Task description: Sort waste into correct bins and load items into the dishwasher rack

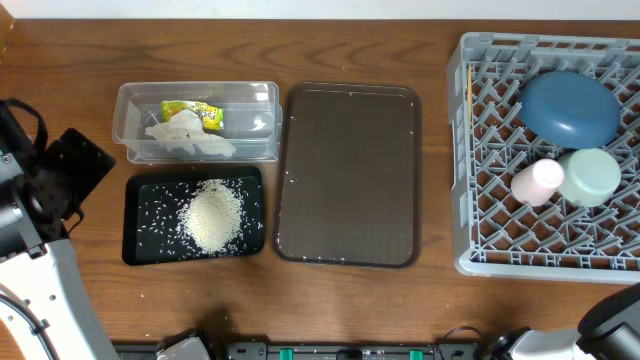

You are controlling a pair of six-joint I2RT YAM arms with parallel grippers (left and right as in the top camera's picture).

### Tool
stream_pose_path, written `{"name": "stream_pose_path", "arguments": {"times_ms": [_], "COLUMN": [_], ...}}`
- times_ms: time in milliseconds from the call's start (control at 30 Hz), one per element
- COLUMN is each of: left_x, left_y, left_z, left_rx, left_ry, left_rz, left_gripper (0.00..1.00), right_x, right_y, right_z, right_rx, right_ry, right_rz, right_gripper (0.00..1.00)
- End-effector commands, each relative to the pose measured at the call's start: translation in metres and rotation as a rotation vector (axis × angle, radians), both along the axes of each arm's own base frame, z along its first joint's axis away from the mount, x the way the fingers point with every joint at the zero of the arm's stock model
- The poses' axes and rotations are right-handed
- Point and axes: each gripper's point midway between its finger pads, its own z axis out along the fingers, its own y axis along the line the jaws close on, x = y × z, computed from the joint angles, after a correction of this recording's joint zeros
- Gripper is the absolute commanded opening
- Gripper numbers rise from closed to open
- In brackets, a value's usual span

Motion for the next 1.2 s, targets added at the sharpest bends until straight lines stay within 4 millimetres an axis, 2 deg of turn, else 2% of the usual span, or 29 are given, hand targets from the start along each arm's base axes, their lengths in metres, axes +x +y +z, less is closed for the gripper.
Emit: {"name": "stream_pose_path", "arguments": {"times_ms": [0, 100, 433, 567, 1167], "left_x": [-0.001, -0.001, -0.001, -0.001, -0.001], "left_y": [0.003, 0.003, 0.003, 0.003, 0.003], "left_z": [0.002, 0.002, 0.002, 0.002, 0.002], "left_rx": [0.010, 0.010, 0.010, 0.010, 0.010], "left_ry": [0.000, 0.000, 0.000, 0.000, 0.000], "left_rz": [0.007, 0.007, 0.007, 0.007, 0.007], "left_gripper": [0.93, 0.93, 0.93, 0.93, 0.93], "right_x": [-0.005, -0.002, 0.005, 0.007, 0.012], "right_y": [-0.019, -0.024, -0.035, -0.036, -0.034], "right_z": [-0.003, -0.008, -0.049, -0.059, -0.060], "right_rx": [-0.123, -0.144, -0.146, -0.134, -0.128], "right_ry": [0.100, 0.110, 0.196, 0.205, 0.186], "right_rz": [-0.057, -0.052, -0.022, -0.016, 0.011], "right_gripper": [0.01, 0.01, 0.01, 0.01, 0.01]}}
